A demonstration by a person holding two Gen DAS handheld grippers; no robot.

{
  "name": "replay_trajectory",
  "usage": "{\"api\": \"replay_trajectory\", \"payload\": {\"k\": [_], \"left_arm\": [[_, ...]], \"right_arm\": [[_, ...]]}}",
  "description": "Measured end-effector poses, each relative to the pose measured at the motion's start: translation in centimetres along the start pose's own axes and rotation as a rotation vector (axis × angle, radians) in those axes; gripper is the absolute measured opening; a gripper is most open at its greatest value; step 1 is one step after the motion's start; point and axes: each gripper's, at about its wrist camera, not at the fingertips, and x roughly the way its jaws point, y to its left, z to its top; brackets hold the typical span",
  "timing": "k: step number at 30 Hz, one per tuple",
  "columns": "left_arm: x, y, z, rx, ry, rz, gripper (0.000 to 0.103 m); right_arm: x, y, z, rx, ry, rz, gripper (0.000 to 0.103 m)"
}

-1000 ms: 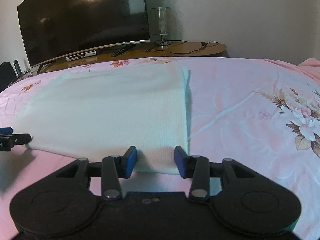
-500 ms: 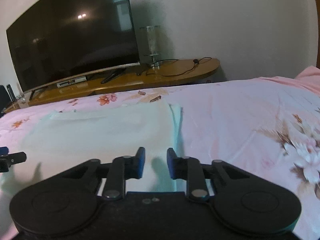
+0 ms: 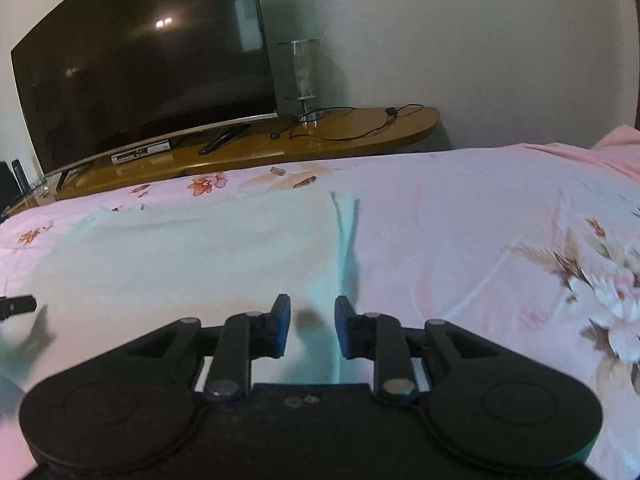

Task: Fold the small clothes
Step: 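Grasp the sweater's side edge with the left tool and lift it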

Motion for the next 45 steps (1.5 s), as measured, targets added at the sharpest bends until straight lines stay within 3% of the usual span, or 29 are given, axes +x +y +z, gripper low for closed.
{"api": "replay_trajectory", "payload": {"k": [3, 5, 7, 10, 13, 15, 16, 18, 19, 22, 25, 27, 31, 35, 45], "left_arm": [[0.7, 0.6, -0.4, -0.030, 0.023, 0.005, 0.068], [0.6, 1.3, -0.3, -0.081, 0.015, 0.009, 0.043], [0.5, 2.2, -0.4, -0.109, 0.019, 0.002, 0.032], [0.5, 2.9, -0.4, -0.110, 0.028, -0.006, 0.032], [-0.1, 3.7, -0.3, -0.175, 0.047, -0.012, 0.032], [-1.0, 4.1, -0.5, -0.191, 0.050, -0.021, 0.037], [-1.9, 4.3, -0.9, -0.191, 0.041, -0.029, 0.054], [-4.0, 4.5, -1.8, -0.195, 0.008, -0.028, 0.077], [-5.1, 4.7, -2.3, -0.195, -0.007, -0.021, 0.078], [-7.6, 6.0, -3.9, -0.295, -0.002, -0.091, 0.077], [-8.5, 6.2, -5.6, -0.436, 0.053, -0.216, 0.054], [-8.0, 6.3, -6.7, -0.563, 0.098, -0.282, 0.054], [-5.9, 6.0, -8.6, -0.806, 0.147, -0.330, 0.054], [-4.1, 5.8, -9.7, -0.952, 0.057, -0.343, 0.054], [-0.5, 3.5, -8.6, -1.028, -0.091, -0.301, 0.054]], "right_arm": [[-0.5, -0.3, -0.4, 0.020, 0.003, 0.002, 0.025], [-0.6, -0.5, -0.7, 0.018, 0.023, -0.002, 0.025], [-0.7, -0.6, -0.9, 0.006, 0.046, -0.027, 0.026], [-1.1, -1.3, -1.1, 0.032, 0.052, -0.024, 0.027], [-1.8, -1.5, -1.4, 0.044, 0.046, -0.023, 0.029], [-2.6, -1.4, -1.5, 0.049, 0.034, -0.015, 0.029], [-3.1, -1.4, -1.6, 0.050, 0.029, -0.008, 0.029], [-3.8, -1.3, -1.7, 0.050, 0.025, 0.003, 0.030], [-4.2, -1.2, -1.7, 0.049, 0.023, 0.011, 0.030], [-5.5, -0.9, -1.9, 0.042, 0.017, 0.045, 0.029], [-6.8, -0.2, -2.5, 0.036, 0.014, 0.073, 0.026], [-7.5, 0.5, -2.9, 0.040, 0.014, 0.087, 0.026], [-8.4, 2.0, -3.2, 0.046, 0.012, 0.115, 0.027], [-9.1, 3.1, -2.9, 0.031, 0.006, 0.130, 0.028], [-7.1, 4.3, -1.5, 0.024, 0.028, 0.144, 0.028]]}}
